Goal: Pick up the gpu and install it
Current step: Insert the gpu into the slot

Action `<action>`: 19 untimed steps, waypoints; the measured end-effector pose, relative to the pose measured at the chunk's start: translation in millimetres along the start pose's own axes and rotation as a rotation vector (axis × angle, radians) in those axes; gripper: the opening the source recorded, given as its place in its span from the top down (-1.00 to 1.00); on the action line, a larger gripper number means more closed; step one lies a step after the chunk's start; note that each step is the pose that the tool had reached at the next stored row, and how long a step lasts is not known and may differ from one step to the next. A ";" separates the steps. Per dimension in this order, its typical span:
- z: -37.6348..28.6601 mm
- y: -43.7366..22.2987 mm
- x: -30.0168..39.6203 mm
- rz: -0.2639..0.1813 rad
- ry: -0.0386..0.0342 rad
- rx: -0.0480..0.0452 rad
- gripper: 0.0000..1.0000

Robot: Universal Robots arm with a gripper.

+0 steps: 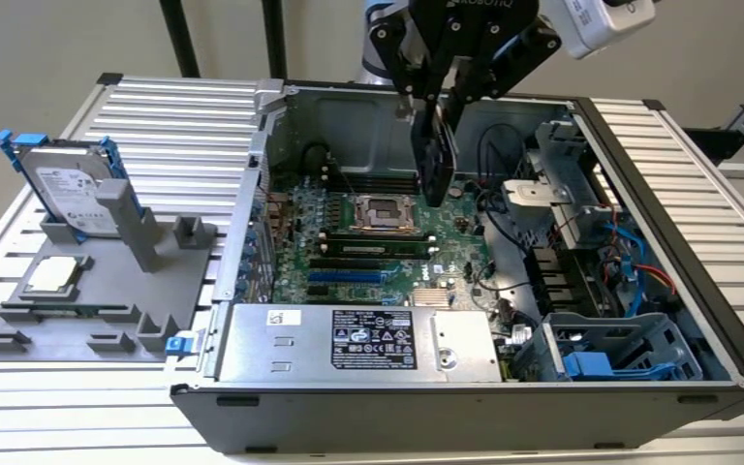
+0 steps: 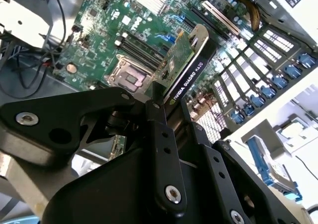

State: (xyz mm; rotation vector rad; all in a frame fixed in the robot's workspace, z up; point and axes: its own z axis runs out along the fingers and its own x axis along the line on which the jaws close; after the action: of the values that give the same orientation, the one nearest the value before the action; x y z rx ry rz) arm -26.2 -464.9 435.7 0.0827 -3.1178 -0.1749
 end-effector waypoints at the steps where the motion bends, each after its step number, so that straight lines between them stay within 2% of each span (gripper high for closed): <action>1: 0.0 0.0 0.0 -0.005 0.0006 0.0001 1.00; 19: 0.0 0.0 0.0 -0.126 0.0143 0.0020 1.00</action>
State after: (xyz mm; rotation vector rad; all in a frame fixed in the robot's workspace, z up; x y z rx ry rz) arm -26.2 -464.9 435.7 0.2796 -3.0994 -0.1721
